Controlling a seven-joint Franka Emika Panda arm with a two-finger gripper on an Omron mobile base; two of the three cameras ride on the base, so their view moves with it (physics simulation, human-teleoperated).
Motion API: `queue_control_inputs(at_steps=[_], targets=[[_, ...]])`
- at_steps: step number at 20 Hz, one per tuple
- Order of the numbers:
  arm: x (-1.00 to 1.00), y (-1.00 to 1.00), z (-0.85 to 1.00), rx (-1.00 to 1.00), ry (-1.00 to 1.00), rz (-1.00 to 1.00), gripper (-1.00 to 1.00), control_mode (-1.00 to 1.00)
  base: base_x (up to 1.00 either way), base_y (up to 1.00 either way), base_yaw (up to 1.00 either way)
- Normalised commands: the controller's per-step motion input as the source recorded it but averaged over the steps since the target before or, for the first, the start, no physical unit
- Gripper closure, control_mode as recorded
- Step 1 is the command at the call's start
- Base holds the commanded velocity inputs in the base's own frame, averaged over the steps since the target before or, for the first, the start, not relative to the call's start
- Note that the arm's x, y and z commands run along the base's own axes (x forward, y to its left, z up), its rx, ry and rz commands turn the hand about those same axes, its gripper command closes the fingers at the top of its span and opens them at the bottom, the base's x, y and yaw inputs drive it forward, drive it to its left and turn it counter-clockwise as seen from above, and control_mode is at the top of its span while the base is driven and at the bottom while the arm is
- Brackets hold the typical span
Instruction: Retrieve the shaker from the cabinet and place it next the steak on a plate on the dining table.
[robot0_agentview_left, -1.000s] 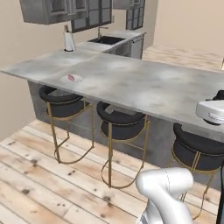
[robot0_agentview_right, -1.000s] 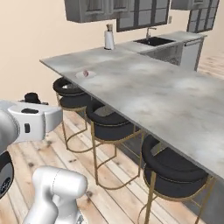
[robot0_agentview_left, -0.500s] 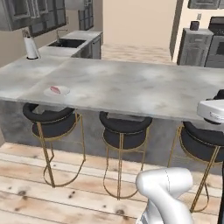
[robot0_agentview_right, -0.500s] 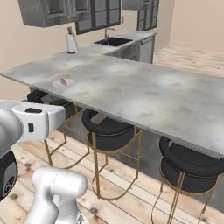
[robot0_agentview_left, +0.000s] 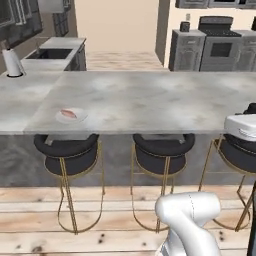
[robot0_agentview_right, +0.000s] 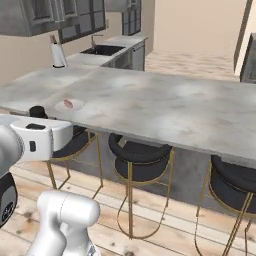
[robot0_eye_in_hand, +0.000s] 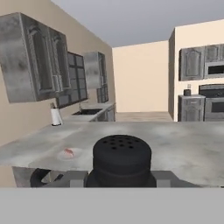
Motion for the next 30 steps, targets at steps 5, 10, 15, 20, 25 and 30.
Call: queue_control_inputs(at_steps=[5, 10, 15, 20, 25, 30], targets=[[0.00, 0.00, 0.00, 0.00, 0.00, 0.00, 1.00, 1.00, 0.26, 0.97, -0.17], [0.00, 0.00, 0.00, 0.00, 0.00, 0.00, 1.00, 1.00, 0.65, 0.70, -0.01], [0.00, 0.00, 0.00, 0.00, 0.00, 0.00, 1.00, 1.00, 1.00, 0.12, 0.04], [0.00, 0.00, 0.00, 0.00, 0.00, 0.00, 1.00, 1.00, 1.00, 0.00, 0.16], [0.00, 0.00, 0.00, 0.00, 0.00, 0.00, 1.00, 1.00, 0.99, 0.43, 0.19], [0.00, 0.00, 0.00, 0.00, 0.00, 0.00, 1.00, 1.00, 0.83, 0.75, 0.21]])
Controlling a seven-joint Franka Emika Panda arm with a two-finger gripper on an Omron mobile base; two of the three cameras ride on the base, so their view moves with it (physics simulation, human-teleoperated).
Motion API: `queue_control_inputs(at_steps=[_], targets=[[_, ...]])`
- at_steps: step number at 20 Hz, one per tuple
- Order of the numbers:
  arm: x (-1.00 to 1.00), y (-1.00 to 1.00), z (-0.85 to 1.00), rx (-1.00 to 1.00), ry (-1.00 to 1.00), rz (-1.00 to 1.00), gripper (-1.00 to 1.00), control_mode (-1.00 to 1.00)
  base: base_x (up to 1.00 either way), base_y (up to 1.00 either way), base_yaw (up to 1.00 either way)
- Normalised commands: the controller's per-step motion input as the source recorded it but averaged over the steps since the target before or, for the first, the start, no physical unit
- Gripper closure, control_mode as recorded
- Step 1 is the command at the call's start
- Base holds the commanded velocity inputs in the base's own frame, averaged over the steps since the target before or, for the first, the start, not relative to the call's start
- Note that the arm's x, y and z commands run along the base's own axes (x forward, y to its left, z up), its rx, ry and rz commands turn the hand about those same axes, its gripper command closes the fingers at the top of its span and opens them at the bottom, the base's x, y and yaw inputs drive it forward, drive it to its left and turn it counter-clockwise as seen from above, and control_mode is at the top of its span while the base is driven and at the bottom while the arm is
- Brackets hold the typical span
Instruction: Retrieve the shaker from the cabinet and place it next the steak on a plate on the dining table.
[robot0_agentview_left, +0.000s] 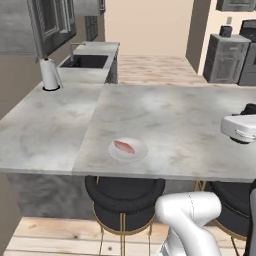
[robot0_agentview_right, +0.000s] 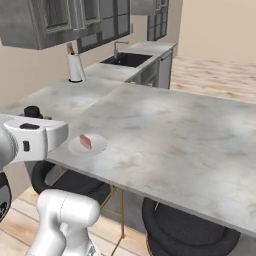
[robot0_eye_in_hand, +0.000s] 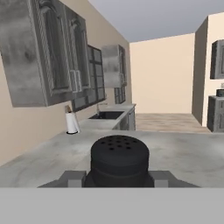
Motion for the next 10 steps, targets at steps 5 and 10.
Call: queue_control_inputs(at_steps=[5, 10], targets=[[0.00, 0.00, 0.00, 0.00, 0.00, 0.00, 1.00, 1.00, 0.69, 0.51, 0.31], [0.00, 0.00, 0.00, 0.00, 0.00, 0.00, 1.00, 1.00, 0.67, 0.59, 0.29]])
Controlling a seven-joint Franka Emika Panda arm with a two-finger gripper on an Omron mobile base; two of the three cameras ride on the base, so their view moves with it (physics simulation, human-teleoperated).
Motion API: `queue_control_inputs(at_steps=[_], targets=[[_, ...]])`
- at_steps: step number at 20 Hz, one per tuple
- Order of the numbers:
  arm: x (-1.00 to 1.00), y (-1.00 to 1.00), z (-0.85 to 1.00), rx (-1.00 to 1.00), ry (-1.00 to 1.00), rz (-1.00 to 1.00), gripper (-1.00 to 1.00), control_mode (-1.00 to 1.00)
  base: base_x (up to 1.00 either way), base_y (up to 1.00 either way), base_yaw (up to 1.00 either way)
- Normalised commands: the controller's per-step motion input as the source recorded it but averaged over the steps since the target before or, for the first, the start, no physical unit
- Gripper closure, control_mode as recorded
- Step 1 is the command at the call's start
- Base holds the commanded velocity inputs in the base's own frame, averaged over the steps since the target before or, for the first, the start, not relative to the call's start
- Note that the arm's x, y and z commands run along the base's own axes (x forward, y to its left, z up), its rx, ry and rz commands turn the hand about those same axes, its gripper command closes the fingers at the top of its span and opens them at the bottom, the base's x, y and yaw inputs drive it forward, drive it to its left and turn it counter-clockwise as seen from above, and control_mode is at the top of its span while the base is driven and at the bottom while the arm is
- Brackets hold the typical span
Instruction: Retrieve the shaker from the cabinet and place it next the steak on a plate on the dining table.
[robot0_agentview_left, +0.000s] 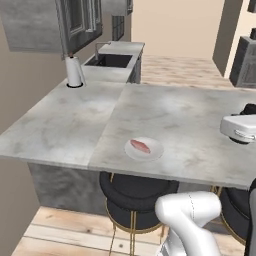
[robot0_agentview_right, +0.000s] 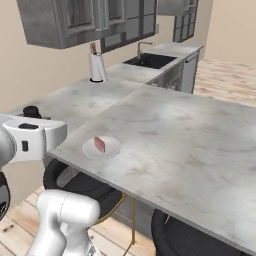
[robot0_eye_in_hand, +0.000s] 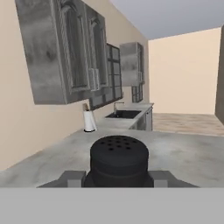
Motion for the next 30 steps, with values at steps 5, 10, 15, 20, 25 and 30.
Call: queue_control_inputs(at_steps=[5, 10, 15, 20, 25, 30], targets=[[0.79, 0.01, -0.39, 0.00, 0.08, 0.24, 1.00, -1.00, 0.14, 0.08, 0.06], [0.94, 0.00, -0.55, -0.03, 0.01, 0.33, 1.00, -1.00, 0.00, 0.00, 0.00], [0.70, 0.00, -0.64, -0.09, 0.00, 0.39, 1.00, -1.00, 0.00, 0.00, 0.00], [0.67, 0.00, -0.64, -0.12, 0.00, 0.39, 1.00, -1.00, 0.00, 0.00, 0.00], [0.65, -0.07, -0.52, -0.07, 0.00, 0.35, 1.00, -1.00, 0.00, 0.00, 0.00], [0.57, -0.30, -0.35, 0.00, 0.00, 0.29, 1.00, -1.00, 0.00, 0.00, 0.00]])
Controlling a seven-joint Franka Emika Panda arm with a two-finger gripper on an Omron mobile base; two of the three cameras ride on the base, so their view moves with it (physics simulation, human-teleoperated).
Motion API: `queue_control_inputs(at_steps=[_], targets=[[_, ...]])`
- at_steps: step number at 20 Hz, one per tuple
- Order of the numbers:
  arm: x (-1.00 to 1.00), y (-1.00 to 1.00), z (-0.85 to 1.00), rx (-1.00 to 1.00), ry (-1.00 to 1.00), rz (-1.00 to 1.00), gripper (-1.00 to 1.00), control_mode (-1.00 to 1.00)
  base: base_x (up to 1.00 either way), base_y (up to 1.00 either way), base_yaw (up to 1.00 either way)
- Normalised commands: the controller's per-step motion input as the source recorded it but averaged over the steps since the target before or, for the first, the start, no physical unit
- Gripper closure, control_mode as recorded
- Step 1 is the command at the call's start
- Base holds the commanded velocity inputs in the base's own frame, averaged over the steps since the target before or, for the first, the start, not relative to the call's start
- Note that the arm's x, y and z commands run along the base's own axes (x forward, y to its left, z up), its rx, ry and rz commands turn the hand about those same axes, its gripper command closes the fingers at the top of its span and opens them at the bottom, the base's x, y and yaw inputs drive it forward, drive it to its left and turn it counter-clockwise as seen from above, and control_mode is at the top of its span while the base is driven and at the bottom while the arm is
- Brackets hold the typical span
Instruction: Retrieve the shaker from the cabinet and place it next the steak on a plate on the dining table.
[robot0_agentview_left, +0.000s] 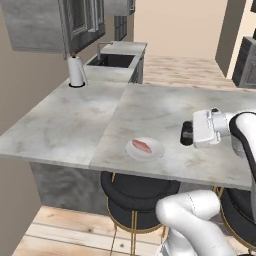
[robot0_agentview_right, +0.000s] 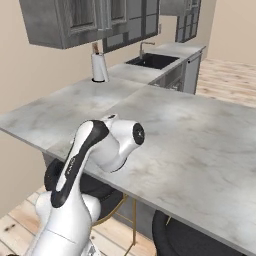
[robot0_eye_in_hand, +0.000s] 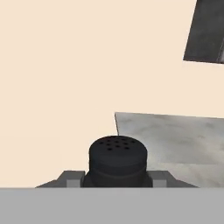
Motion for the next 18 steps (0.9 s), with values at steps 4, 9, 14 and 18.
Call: queue_control_inputs(at_steps=[4, 9, 14, 18], targets=[[0.44, -0.42, -0.23, 0.01, 0.01, 0.25, 1.00, -1.00, 0.00, 0.00, 0.00], [0.19, -0.27, -0.22, 0.03, 0.05, 0.10, 1.00, -1.00, 0.00, 0.00, 0.00], [0.03, -0.14, -0.27, 0.03, 0.08, 0.00, 1.00, -1.00, 0.00, 0.00, 0.00], [0.02, 0.00, -0.34, 0.03, 0.03, 0.00, 1.00, -1.00, 0.00, 0.00, 0.00]])
